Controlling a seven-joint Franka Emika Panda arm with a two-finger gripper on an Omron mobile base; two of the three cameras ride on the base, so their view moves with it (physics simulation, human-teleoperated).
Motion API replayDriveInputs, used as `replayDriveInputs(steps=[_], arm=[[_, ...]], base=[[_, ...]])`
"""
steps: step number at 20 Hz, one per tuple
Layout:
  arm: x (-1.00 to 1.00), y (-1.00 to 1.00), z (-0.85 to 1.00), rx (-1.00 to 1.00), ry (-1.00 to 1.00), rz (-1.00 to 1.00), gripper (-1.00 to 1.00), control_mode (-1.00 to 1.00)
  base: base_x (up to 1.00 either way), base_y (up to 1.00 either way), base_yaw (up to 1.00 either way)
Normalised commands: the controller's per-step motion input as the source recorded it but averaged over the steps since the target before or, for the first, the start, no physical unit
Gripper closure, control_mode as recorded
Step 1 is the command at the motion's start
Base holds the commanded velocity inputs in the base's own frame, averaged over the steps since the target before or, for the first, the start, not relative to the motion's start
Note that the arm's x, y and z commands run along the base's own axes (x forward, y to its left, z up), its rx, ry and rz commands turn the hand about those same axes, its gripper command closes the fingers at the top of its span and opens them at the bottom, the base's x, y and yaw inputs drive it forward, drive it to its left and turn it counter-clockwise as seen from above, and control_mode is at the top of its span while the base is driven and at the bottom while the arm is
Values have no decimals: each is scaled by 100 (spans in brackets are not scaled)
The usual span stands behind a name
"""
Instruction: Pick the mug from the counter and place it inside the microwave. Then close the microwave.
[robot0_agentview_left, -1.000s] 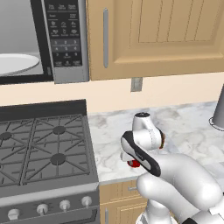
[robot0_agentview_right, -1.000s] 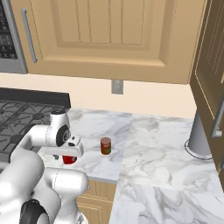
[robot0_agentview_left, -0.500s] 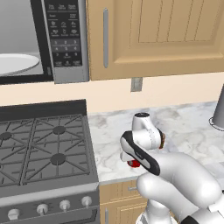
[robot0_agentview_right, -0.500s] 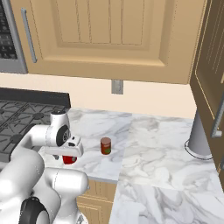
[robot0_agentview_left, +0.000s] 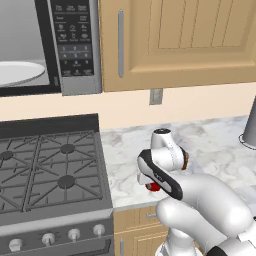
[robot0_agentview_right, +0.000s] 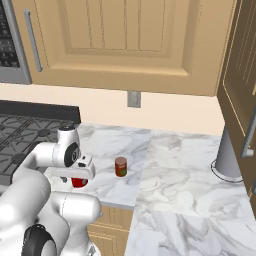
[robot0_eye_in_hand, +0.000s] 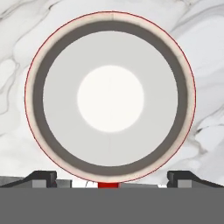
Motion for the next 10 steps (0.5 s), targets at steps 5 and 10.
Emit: replayDriveInputs(steps=[5,10], arm=[[0,0,-6,0,0,0,100,-100],[0,0,-2,0,0,0,100,-100]], base=[[0,0,0],[0,0,0]])
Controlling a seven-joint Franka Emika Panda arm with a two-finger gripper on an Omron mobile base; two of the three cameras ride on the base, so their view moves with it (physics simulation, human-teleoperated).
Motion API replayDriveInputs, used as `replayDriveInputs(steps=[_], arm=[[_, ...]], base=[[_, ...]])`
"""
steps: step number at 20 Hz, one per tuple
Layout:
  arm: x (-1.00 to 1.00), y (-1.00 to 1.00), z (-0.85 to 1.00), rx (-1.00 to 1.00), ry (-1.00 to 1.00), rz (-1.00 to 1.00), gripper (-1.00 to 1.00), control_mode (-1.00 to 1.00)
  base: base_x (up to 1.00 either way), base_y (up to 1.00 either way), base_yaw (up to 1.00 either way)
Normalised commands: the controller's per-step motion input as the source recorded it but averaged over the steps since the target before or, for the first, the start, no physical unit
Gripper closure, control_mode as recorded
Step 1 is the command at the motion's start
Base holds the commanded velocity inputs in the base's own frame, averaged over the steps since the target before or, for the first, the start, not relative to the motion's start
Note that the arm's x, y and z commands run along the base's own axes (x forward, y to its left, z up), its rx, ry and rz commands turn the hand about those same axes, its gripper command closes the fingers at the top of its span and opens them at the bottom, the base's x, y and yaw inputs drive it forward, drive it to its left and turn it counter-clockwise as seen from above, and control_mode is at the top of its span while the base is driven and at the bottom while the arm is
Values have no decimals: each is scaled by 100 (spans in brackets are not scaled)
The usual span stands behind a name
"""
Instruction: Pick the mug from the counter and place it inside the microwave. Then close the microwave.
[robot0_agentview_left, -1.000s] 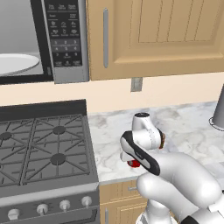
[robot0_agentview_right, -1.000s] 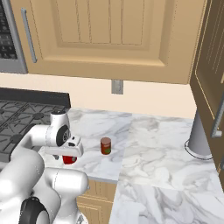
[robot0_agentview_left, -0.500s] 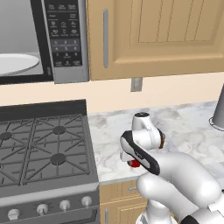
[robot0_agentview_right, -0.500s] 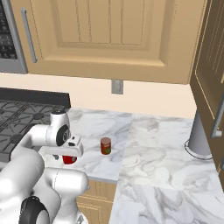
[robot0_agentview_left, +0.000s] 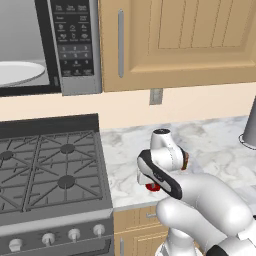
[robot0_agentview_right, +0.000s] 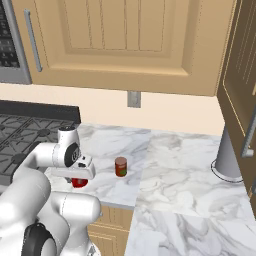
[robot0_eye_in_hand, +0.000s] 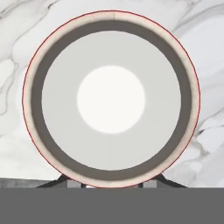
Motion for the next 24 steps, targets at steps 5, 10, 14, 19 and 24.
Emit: replayDriveInputs(steps=[5,10,14,19,24], arm=[[0,0,0,0,0,0,100,-100],[0,0,0,0,0,0,100,-100],[0,0,0,0,0,0,100,-100],[0,0,4,0,0,0,100,-100],[-3,-5,57,1,0,0,100,-100]], base=[[0,0,0],[0,0,0],[0,0,0],[0,0,0],[0,0,0]])
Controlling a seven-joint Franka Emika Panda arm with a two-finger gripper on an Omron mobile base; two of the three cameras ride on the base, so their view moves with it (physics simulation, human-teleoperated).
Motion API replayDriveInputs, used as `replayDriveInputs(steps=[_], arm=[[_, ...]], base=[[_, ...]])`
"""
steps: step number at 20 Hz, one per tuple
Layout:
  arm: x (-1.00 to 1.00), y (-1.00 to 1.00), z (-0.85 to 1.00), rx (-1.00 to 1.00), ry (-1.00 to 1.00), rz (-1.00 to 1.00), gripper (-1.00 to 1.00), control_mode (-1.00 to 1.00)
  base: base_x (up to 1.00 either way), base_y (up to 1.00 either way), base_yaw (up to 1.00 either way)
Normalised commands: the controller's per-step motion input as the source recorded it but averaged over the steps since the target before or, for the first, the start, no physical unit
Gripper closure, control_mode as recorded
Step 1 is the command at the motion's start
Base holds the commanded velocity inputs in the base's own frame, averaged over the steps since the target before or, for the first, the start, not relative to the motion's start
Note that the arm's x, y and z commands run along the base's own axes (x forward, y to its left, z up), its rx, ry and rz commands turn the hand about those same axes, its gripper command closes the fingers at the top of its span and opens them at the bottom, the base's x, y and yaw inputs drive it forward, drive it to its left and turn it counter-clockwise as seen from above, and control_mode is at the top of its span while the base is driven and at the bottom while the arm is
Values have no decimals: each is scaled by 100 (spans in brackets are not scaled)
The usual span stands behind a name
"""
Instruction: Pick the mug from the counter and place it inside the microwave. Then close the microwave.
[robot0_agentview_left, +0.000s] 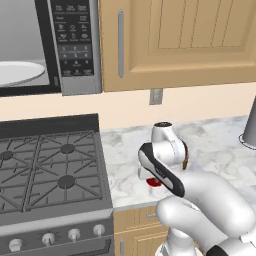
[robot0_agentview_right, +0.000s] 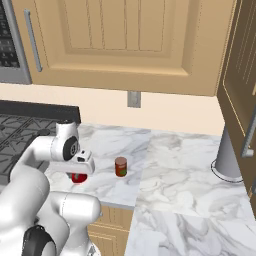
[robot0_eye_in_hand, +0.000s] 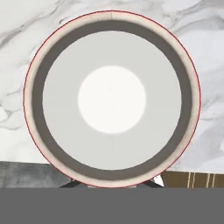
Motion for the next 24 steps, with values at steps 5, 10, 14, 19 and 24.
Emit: replayDriveInputs(steps=[5,10,14,19,24], arm=[[-12,-19,73,5,0,0,100,-100],[-23,-27,63,7,-1,0,100,-100],[-39,-24,59,9,-5,0,100,-100],[-42,-18,54,9,-7,0,100,-100],[-49,-2,52,4,-9,0,100,-100]], base=[[0,0,0],[0,0,0],[0,0,0],[0,0,0],[0,0,0]])
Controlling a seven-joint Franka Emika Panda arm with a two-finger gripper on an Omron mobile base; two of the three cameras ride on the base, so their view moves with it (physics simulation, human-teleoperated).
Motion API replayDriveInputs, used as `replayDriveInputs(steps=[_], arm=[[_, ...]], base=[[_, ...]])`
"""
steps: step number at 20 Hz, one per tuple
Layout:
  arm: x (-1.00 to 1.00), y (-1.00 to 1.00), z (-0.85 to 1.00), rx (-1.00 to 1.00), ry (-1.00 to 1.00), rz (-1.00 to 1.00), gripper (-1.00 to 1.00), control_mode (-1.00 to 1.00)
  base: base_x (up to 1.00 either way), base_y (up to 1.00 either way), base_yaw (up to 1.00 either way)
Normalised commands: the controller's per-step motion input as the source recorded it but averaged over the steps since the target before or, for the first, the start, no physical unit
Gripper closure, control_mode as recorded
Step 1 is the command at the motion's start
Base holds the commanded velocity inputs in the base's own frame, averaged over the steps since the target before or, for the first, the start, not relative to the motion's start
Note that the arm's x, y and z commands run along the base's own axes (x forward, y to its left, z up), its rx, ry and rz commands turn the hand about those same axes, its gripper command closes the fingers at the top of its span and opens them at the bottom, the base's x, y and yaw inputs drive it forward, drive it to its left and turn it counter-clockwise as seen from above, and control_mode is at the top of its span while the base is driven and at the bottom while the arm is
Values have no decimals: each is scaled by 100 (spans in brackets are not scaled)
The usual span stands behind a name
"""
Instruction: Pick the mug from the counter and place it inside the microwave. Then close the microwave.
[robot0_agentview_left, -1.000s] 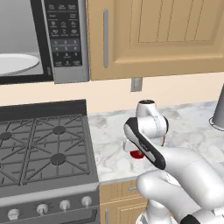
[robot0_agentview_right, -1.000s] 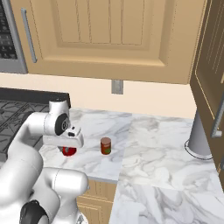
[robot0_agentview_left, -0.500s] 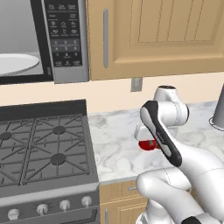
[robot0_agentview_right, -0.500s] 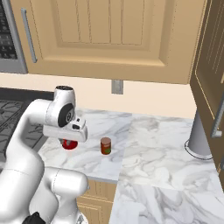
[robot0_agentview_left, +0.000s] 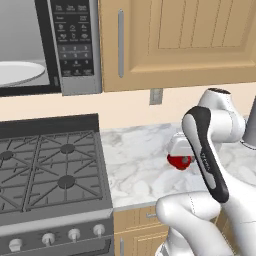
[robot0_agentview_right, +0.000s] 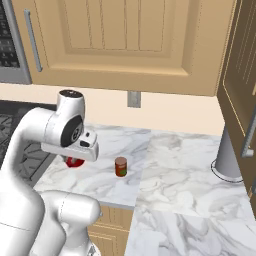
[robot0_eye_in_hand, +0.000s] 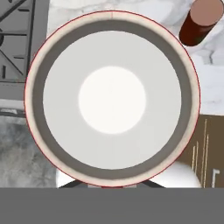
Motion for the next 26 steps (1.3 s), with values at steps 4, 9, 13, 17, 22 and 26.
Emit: replayDriveInputs(steps=[4,9,13,17,22,26], arm=[[-38,0,48,0,-12,0,100,-100],[-31,0,49,0,-8,0,100,-100],[-21,0,37,-2,-4,0,100,-100],[-15,0,31,-6,0,0,100,-100],[-8,7,13,-9,0,0,100,-100],[-8,20,1,-13,0,0,100,-100]], base=[[0,0,0],[0,0,0],[0,0,0],[0,0,0],[0,0,0],[0,0,0]])
